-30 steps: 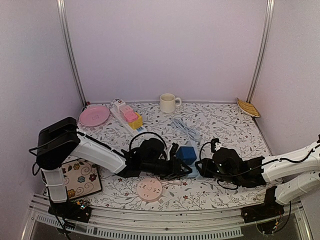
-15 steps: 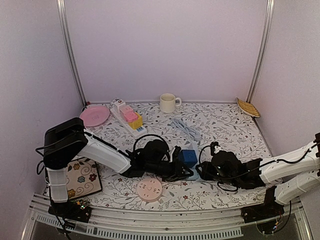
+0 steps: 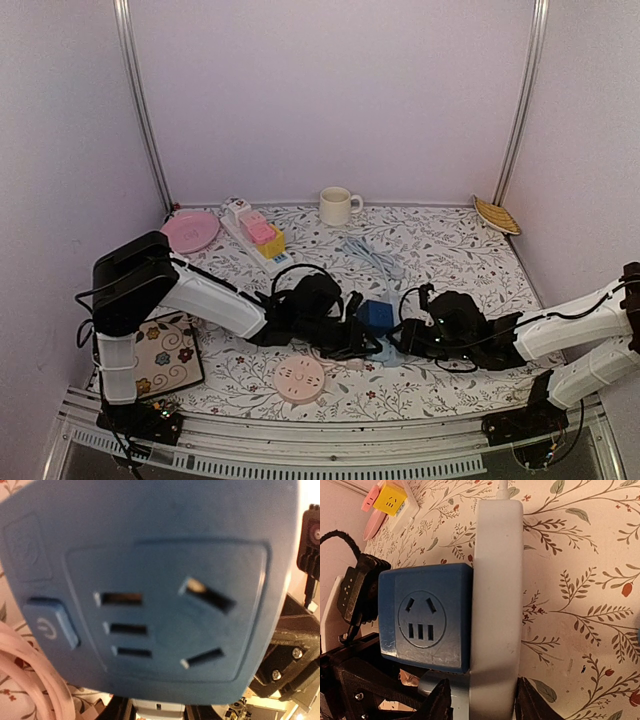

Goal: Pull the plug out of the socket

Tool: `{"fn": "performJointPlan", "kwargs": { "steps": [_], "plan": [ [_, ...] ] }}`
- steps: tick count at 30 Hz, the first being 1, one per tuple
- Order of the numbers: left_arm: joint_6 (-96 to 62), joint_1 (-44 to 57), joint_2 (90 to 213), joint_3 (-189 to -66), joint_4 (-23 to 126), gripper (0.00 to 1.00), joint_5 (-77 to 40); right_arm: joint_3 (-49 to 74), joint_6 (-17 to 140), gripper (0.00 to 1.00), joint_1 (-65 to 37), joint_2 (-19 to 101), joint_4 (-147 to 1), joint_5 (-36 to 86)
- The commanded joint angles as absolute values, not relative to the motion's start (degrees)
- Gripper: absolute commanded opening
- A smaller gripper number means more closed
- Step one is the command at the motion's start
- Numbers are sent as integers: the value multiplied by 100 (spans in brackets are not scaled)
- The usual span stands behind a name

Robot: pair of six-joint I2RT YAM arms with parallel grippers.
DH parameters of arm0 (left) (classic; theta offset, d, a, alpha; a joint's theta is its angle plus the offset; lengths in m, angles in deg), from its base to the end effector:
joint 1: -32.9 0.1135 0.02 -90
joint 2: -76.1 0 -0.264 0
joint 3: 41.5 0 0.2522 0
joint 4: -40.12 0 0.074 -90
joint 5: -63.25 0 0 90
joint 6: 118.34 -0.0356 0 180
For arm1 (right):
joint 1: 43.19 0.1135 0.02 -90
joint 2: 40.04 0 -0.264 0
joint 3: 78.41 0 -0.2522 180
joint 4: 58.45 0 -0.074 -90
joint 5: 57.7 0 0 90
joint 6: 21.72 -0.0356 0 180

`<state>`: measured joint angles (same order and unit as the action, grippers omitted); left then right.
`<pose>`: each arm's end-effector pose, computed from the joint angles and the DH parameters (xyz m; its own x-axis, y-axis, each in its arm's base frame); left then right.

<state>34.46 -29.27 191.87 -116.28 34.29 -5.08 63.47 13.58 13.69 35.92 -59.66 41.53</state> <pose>0.1810 -0.3711 0.1242 -0.9792 0.0843 -0.1846 0.2010 0.5292 -0.8243 0.1359 0.1978 0.1461 -0.8181 0.2204 -0.5312 -0.1574 0.8026 0.5754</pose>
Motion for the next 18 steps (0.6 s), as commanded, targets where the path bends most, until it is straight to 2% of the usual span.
{"fn": "performJointPlan", "kwargs": {
  "steps": [1,18],
  "plan": [
    [3020,-2915,19266,-11850,3671,0,-398,6459,1295,45,1291,3626,-5367,3762],
    [2993,-2919,19204,-12041,3716,0,-171,6548,1319,39,1058,4098,-5384,3693]
  ]
}}
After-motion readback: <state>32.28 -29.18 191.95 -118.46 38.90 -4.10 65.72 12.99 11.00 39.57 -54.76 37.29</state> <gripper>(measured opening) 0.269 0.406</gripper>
